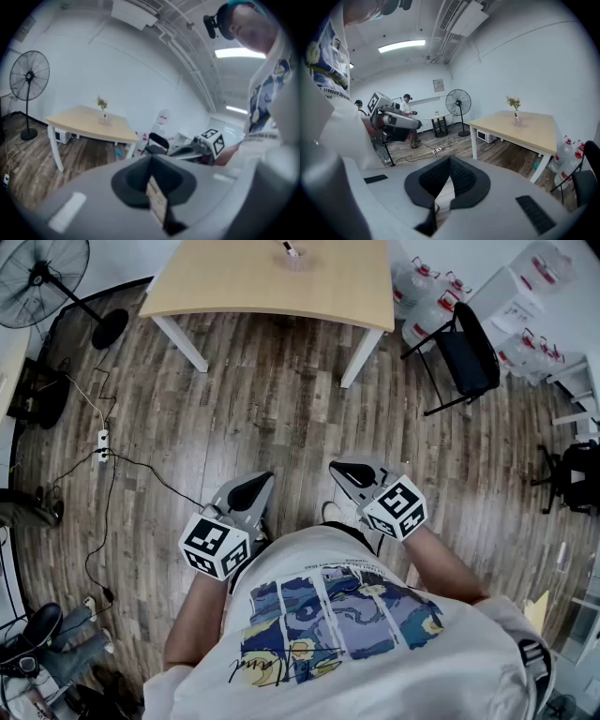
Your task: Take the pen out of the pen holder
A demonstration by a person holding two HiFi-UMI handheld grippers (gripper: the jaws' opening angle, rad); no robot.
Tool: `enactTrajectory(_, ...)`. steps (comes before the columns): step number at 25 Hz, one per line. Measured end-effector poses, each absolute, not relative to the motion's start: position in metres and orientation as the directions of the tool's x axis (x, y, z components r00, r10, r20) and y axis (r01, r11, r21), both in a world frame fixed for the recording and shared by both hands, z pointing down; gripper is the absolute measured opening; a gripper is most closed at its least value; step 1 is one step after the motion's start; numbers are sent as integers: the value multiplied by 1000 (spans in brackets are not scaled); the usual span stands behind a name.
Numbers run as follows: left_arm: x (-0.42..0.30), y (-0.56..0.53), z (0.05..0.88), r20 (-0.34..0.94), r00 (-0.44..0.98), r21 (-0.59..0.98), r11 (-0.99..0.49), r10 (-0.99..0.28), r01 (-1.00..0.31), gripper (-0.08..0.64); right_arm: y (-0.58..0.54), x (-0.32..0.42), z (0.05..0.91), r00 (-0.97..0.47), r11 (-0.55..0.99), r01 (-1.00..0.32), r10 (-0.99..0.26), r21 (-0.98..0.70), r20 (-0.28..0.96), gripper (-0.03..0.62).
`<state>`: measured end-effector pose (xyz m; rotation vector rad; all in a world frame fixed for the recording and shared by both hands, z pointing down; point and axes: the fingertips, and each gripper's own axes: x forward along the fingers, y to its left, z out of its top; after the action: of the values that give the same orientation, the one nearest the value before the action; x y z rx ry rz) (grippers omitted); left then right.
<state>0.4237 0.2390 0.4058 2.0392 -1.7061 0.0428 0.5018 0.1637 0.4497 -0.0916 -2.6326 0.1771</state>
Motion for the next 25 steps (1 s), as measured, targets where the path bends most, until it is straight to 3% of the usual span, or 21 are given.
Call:
enactTrajectory(5,349,324,422,349,190,375,-50,-918,-926,8,239,428,441,-872,991,74,121,-115,475,6)
enactTrajectory(13,280,386,437,387,230,373,-76,-893,-925,8,279,365,442,-885,989,-13,55,-144,463,6)
enactTrajectory(25,242,255,414,382,333,326,-211,-862,-922,9,181,314,449,-892,979,-93,-1,-184,452,18)
